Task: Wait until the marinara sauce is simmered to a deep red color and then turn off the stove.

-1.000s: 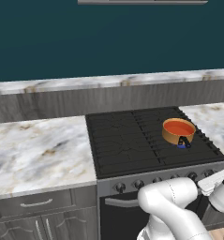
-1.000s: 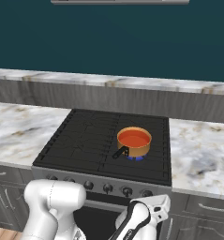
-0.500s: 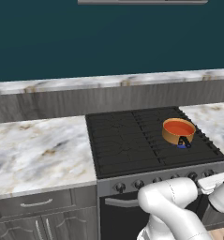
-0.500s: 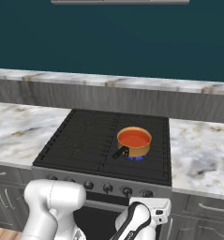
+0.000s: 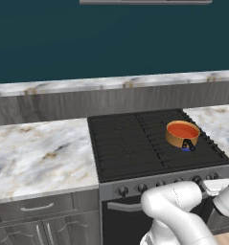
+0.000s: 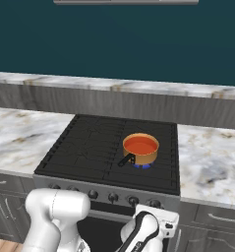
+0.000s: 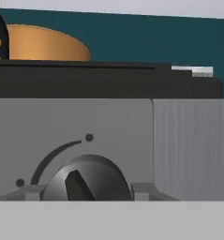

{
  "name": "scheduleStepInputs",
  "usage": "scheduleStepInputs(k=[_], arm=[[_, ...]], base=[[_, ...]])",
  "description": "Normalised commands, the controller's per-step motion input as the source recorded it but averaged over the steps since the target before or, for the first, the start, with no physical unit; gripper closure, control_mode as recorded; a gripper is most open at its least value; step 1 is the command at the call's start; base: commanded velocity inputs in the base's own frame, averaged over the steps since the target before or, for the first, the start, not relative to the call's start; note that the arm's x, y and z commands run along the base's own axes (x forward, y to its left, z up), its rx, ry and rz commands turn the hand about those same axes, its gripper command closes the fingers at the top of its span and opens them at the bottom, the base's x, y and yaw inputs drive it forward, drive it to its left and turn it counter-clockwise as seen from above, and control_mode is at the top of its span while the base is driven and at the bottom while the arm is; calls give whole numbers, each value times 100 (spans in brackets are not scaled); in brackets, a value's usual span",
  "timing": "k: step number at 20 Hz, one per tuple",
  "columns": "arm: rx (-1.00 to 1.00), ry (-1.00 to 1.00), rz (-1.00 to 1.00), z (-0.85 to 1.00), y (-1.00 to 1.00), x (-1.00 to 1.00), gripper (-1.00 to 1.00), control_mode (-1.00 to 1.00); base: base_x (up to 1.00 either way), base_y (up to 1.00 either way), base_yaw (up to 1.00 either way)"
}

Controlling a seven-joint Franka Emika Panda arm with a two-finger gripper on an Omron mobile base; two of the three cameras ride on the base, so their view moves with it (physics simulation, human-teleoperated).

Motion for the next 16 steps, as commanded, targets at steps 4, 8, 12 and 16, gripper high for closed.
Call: scheduleStepInputs(k=[4,8,12,16], arm=[[28,9,-16,0,-40,-19,100,-100],[28,8,-16,0,-40,-21,100,-100],[25,7,-14,0,-38,-19,100,-100],[20,3,-9,0,-31,-13,100,-100]], base=[[0,0,0],[0,0,0],[0,0,0],[0,0,0]])
